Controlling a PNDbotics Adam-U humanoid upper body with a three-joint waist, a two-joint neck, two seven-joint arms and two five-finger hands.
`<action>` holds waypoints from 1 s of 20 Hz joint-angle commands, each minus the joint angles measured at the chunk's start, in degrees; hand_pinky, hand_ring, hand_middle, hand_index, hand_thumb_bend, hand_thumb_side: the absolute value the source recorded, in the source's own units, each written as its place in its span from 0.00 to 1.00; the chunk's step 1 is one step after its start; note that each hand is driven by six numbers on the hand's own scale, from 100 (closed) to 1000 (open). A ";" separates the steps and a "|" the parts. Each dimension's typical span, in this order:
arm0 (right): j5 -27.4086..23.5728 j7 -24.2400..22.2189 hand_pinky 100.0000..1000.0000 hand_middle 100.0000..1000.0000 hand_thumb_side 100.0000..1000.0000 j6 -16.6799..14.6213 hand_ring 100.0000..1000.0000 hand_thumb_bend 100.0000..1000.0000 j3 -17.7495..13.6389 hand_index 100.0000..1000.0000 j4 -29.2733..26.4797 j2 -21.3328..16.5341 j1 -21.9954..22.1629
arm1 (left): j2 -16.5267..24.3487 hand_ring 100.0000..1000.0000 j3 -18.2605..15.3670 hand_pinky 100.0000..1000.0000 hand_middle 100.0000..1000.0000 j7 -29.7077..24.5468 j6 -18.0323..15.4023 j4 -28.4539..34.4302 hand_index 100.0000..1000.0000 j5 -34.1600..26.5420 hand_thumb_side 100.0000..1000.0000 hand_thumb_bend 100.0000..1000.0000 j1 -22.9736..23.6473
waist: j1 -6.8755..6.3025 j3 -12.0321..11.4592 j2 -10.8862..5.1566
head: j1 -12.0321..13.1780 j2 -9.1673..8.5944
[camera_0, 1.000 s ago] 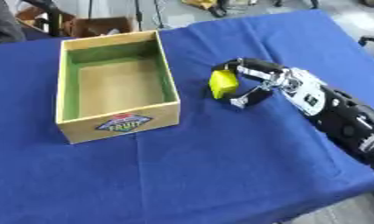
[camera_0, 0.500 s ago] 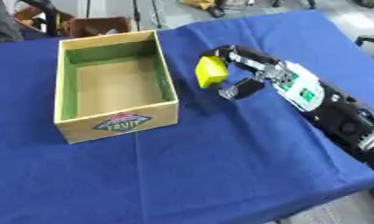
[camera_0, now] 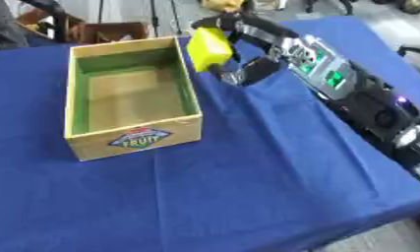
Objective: Pick up objects on the table and place them in the box.
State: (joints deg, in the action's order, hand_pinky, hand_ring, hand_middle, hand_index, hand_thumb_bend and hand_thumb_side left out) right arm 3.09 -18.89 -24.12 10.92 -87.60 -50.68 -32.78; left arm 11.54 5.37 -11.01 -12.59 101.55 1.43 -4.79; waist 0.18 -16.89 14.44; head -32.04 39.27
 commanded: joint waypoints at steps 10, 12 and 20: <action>7.03 -10.28 0.28 0.51 0.27 -4.38 0.42 0.00 5.63 0.91 4.68 4.26 -4.83 | 0.85 0.68 0.51 0.41 0.31 -0.51 -0.12 1.19 0.39 -0.70 0.92 0.31 -1.19 | -0.43 -1.19 -0.72 | -2.55 -0.57; 7.94 -10.90 0.36 0.57 0.35 -5.25 0.50 0.00 6.12 0.92 5.20 4.96 -5.18 | 0.79 0.68 0.53 0.41 0.31 -0.52 -0.09 1.17 0.39 -0.71 0.92 0.31 -1.23 | -0.42 -1.18 -0.71 | -2.58 -0.57; 10.81 -13.13 0.78 0.88 0.58 -8.29 0.98 0.00 6.53 0.94 5.67 5.82 -4.99 | 0.70 0.68 0.46 0.41 0.31 -0.42 -0.04 1.06 0.39 -0.63 0.92 0.31 -1.14 | -0.23 -0.78 -0.86 | -2.48 -0.54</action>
State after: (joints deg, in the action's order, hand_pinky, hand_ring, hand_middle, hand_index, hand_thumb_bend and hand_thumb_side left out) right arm 13.25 -31.78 -31.80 18.04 -81.78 -43.89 -36.84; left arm 11.54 5.86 -11.48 -12.59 101.62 0.98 -5.42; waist 0.01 -17.62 14.50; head -34.44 39.19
